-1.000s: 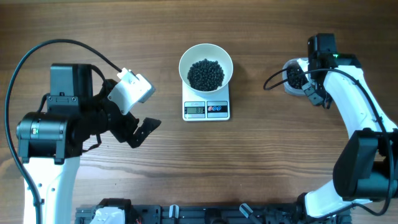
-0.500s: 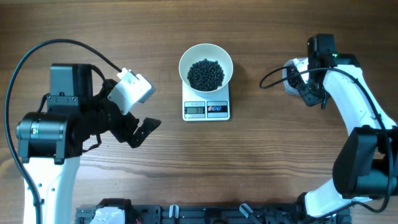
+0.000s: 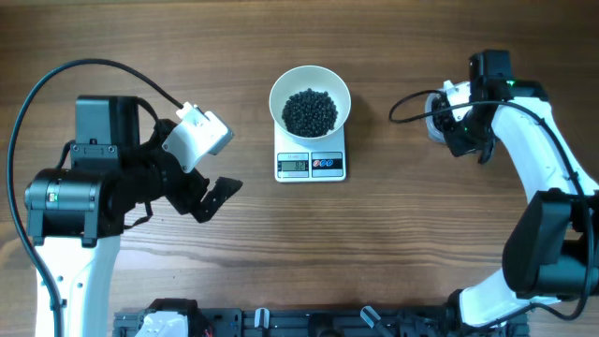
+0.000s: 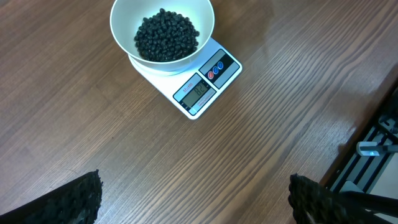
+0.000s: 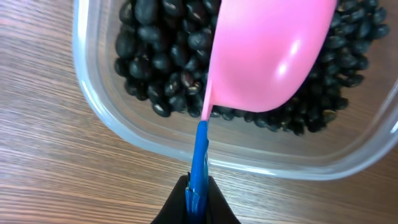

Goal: Scoop item into bowl and weigh 150g on scale

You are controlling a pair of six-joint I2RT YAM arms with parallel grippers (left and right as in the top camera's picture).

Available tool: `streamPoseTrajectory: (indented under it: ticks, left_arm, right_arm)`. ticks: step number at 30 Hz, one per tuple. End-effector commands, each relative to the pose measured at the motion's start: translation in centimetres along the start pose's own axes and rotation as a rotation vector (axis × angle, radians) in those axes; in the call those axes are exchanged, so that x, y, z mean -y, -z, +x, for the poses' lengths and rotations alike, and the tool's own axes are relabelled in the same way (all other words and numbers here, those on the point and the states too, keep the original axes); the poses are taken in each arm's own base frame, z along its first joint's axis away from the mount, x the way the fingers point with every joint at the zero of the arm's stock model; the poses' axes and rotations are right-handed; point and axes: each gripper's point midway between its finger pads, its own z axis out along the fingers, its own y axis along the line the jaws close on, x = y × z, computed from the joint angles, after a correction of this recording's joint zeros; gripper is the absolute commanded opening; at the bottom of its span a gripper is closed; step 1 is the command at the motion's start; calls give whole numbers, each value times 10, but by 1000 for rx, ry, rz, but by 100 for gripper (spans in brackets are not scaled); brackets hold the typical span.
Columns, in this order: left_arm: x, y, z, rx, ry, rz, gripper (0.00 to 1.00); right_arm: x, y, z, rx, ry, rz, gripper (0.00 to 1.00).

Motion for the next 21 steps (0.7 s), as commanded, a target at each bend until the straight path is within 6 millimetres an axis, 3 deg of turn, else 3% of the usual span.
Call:
streamPoseTrajectory:
  ticks: [1,14,21]
  left_arm:
    - [-2,4,-5,16,-14,-5,100]
    - [-2,4,-5,16,-14,-5,100]
    - [-2,4,-5,16,-14,-5,100]
  right_arm:
    - [-27,-3,-6,34,-42,-194,4]
    - [-28,1,11,15,-128,-331,4]
    - [-31,2,0,57,-157,-361,4]
